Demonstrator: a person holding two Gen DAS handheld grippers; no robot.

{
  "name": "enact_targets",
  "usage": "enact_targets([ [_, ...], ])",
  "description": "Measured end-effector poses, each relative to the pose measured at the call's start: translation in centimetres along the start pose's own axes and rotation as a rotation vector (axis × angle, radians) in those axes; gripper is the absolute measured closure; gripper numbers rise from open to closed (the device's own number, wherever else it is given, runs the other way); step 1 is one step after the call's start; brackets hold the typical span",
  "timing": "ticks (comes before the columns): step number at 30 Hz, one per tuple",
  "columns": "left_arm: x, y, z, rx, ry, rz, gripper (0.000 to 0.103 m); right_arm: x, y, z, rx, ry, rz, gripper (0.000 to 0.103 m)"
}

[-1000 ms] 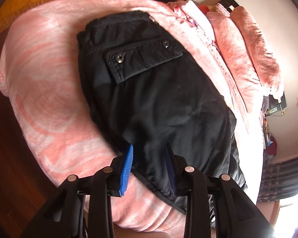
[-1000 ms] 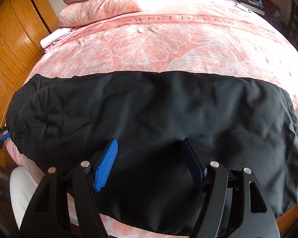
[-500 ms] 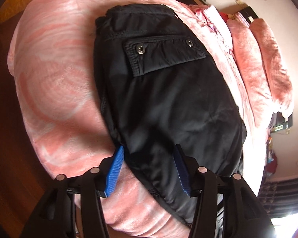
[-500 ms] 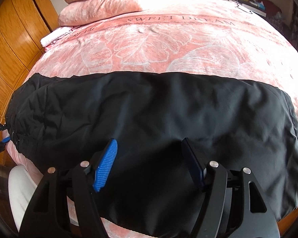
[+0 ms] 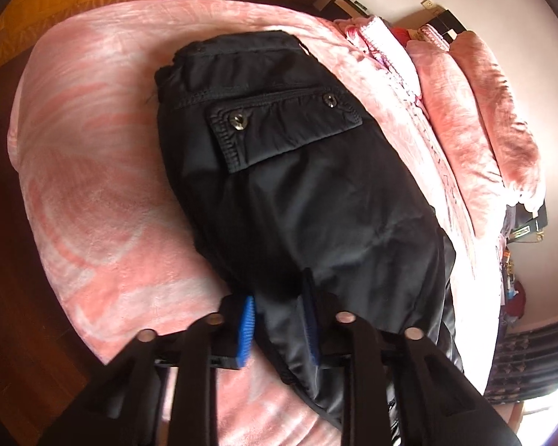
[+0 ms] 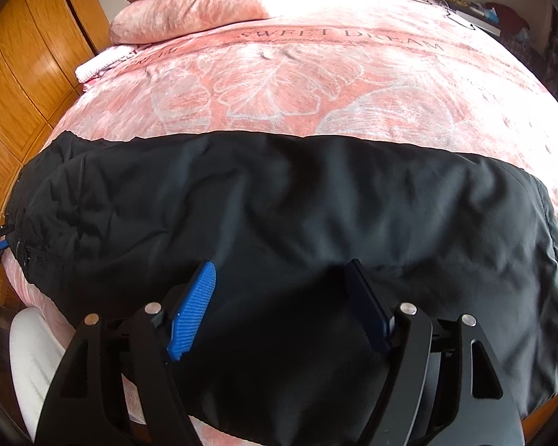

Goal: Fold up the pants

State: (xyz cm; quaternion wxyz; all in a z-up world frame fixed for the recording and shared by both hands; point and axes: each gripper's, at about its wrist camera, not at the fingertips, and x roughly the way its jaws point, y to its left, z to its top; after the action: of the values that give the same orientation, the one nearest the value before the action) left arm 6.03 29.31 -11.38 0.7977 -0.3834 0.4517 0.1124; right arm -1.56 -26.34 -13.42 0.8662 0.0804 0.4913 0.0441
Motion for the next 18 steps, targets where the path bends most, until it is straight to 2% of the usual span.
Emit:
enact_targets([
  [2,-0.5,-0.4,0.0,0.037,-0.031,0.003,0.091,0.1,0.0,0.1,-0.002,-0.002,0.011,0.035],
  [6,0.1,0.3,0.1,0.023,-0.045,-0.007,0.093,1.2,0.8,0.8,-0.015,0.001,0.015,0.034],
  [10,0.2,-0.4,-0.4,0.096,-0.103,0.055,0.093,2.4,2.0,1.4,-0.048,0.0,0.016,0.031],
  [12,-0.4,-1.8,-1.0,0.192,-0.123,0.137,0.089,2.5,2.4,1.6,-0.073,0.0,0.001,0.03],
  [16,-2.4,-5.4,-2.7,0.368,-0.194,0.303,0.086,1.3,1.5,1.4,-0.037,-0.001,0.057,0.034],
  [18,-3.1,-8.2,-3.5,0.476,-0.235,0.32,0.085,0.7,0.9,1.2,-0.022,-0.01,0.066,0.034],
])
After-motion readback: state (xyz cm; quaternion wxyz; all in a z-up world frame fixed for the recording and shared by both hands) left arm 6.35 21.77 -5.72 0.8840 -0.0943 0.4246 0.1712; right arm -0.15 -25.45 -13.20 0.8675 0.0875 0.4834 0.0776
